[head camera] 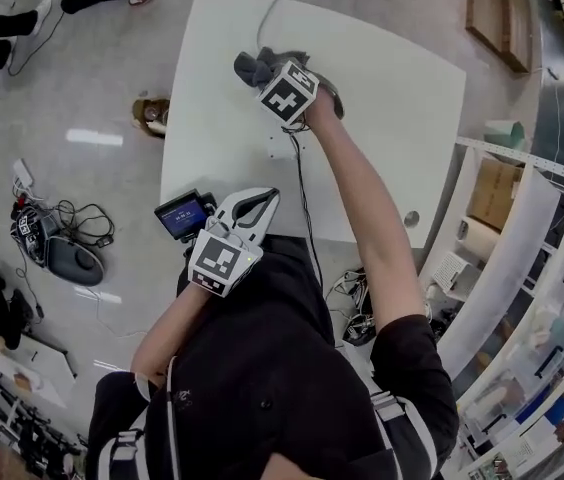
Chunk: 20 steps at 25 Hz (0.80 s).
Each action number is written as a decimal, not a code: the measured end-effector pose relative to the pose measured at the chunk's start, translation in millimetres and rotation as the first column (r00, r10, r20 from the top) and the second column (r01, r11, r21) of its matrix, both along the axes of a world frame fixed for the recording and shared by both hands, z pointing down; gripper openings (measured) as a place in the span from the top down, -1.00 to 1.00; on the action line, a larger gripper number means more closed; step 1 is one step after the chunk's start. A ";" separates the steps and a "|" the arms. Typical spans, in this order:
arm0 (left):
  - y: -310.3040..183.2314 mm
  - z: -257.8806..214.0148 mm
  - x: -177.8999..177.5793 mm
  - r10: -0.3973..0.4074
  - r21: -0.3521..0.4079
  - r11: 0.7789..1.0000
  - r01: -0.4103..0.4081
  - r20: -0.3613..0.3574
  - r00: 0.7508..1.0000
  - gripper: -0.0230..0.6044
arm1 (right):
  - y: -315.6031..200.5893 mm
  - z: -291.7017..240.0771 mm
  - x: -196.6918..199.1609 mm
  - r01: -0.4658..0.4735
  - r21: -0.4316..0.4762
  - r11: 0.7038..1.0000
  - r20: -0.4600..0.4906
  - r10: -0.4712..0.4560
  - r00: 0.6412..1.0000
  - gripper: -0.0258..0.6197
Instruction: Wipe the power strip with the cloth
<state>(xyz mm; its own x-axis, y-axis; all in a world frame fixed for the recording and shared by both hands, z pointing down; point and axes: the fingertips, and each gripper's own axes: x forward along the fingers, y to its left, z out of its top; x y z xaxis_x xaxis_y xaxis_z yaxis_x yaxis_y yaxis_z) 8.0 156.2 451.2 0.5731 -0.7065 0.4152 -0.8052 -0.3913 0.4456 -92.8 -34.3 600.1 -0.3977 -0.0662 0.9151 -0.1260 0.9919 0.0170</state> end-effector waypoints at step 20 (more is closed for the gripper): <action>-4.7 -11.8 -15.3 -0.061 0.007 0.998 0.061 0.017 0.998 0.78 | -45.5 -25.8 42.3 -0.295 -0.233 0.927 0.229 0.347 0.910 0.54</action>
